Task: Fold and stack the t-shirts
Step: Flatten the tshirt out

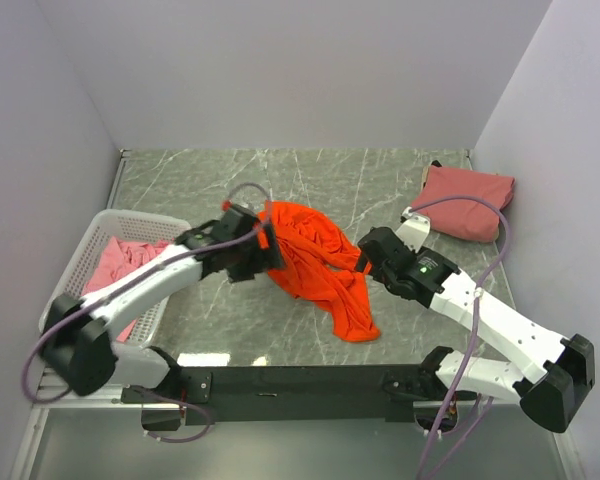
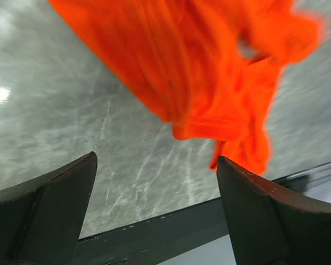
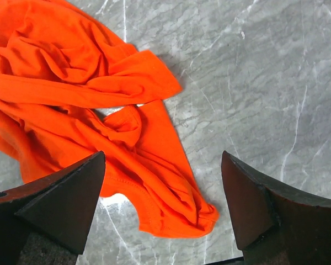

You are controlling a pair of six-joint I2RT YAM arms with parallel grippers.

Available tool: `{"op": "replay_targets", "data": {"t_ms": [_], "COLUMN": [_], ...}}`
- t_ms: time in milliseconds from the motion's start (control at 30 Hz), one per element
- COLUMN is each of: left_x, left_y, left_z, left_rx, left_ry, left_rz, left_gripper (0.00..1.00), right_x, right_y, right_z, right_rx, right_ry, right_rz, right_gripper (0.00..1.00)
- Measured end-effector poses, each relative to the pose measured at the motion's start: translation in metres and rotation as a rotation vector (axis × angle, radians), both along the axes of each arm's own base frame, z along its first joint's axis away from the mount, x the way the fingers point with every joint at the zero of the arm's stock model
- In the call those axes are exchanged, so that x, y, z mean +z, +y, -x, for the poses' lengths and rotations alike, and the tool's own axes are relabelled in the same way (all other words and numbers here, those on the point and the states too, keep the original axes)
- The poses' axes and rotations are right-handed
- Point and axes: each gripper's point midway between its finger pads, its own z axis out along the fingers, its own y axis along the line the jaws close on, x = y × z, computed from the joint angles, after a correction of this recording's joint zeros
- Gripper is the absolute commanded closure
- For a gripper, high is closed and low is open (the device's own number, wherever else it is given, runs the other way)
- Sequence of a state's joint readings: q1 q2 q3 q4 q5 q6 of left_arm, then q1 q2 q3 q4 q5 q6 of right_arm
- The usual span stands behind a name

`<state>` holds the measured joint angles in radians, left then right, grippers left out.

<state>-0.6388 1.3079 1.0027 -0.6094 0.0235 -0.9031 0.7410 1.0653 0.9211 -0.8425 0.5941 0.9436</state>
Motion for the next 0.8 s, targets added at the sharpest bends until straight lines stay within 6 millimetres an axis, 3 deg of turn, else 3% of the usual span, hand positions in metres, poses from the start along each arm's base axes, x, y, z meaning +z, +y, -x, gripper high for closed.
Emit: {"op": "replay_targets", "data": {"t_ms": [100, 200, 467, 567, 667, 767, 800], "left_x": [-0.042, -0.072, -0.086, -0.086, -0.091, -0.098, -0.1], "left_y": [-0.02, -0.027, -0.042, -0.05, -0.054, -0.057, -0.057], "left_z": [0.012, 0.025, 0.012, 0.004, 0.001, 0.001, 0.001], "left_rx": [-0.07, -0.106, -0.119, -0.121, -0.122, -0.127, -0.129], "left_ry": [0.099, 0.172, 0.17, 0.153, 0.155, 0.17, 0.174], "left_rz": [-0.058, -0.108, -0.122, -0.107, -0.101, -0.101, -0.099], "left_gripper": [0.07, 0.08, 0.12, 0.2, 0.36, 0.64, 0.81], "right_x": [-0.001, -0.001, 0.003, 0.002, 0.002, -0.001, -0.002], "right_y": [-0.003, -0.005, -0.003, -0.002, -0.002, -0.003, -0.004], "right_z": [-0.001, 0.0, 0.002, 0.003, 0.003, 0.002, 0.0], "right_rx": [-0.01, -0.012, -0.002, 0.003, 0.002, 0.008, 0.009], "right_ry": [0.01, 0.017, 0.014, 0.018, 0.02, 0.024, 0.025], "right_rz": [-0.008, -0.008, -0.036, -0.043, -0.045, -0.037, -0.032], "right_gripper": [0.09, 0.09, 0.09, 0.09, 0.09, 0.09, 0.09]}}
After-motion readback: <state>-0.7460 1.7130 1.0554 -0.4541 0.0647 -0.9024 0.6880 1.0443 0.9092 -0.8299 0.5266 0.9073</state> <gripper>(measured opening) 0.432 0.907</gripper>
